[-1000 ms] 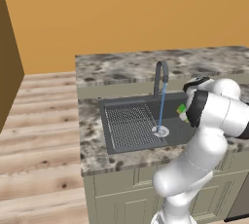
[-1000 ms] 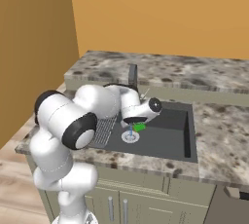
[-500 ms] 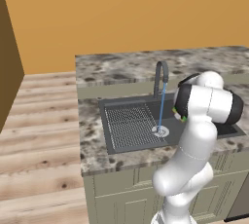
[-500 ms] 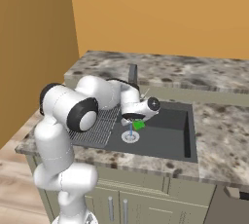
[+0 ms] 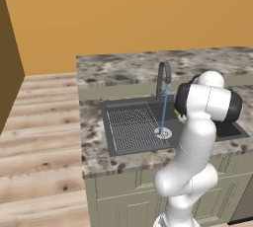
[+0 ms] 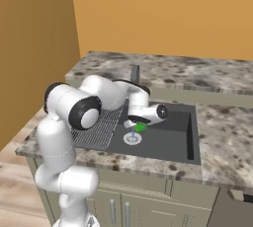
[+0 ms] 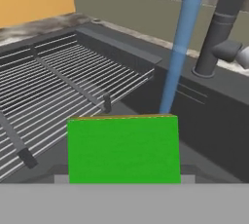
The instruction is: Soak the sponge with water for a few seconds and then drop it inside the sink.
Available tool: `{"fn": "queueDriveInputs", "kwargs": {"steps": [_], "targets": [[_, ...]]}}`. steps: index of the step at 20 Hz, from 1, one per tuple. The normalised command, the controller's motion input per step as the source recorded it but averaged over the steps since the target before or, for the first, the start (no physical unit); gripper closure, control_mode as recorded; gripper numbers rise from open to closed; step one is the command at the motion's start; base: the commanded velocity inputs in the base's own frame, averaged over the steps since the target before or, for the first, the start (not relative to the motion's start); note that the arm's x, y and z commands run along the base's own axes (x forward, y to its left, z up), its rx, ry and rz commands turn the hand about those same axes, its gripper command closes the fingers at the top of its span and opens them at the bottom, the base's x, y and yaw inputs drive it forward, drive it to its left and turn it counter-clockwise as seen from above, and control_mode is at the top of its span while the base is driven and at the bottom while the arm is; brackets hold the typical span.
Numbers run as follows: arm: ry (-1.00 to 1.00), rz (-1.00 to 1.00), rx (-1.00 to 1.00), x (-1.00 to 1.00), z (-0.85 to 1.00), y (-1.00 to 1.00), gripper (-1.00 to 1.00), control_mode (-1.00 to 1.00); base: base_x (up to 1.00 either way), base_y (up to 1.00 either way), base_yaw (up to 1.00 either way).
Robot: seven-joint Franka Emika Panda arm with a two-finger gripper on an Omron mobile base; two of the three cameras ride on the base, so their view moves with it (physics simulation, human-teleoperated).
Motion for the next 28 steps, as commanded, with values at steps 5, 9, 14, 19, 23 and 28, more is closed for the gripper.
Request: {"fn": "queueDriveInputs", "kwargs": {"steps": [5, 9, 14, 19, 23, 28], "targets": [[-0.03, 0.1, 0.07, 0.05, 0.0, 0.01, 1.0, -1.0, 0.0, 0.0, 0.0], [-0.01, 0.09, 0.04, 0.16, 0.0, 0.03, 1.0, -1.0, 0.0, 0.0, 0.0], [0.0, 0.06, 0.01, 0.31, -0.05, 0.04, 1.0, -1.0, 0.0, 0.0, 0.0], [-0.03, 0.03, 0.02, 0.39, -0.04, 0.01, 1.0, -1.0, 0.0, 0.0, 0.0], [-0.06, 0.0, 0.04, 0.44, -0.14, 0.0, 1.0, -1.0, 0.0, 0.0, 0.0], [-0.06, 0.0, 0.04, 0.3, -0.19, 0.0, 1.0, -1.0, 0.0, 0.0, 0.0]]}}
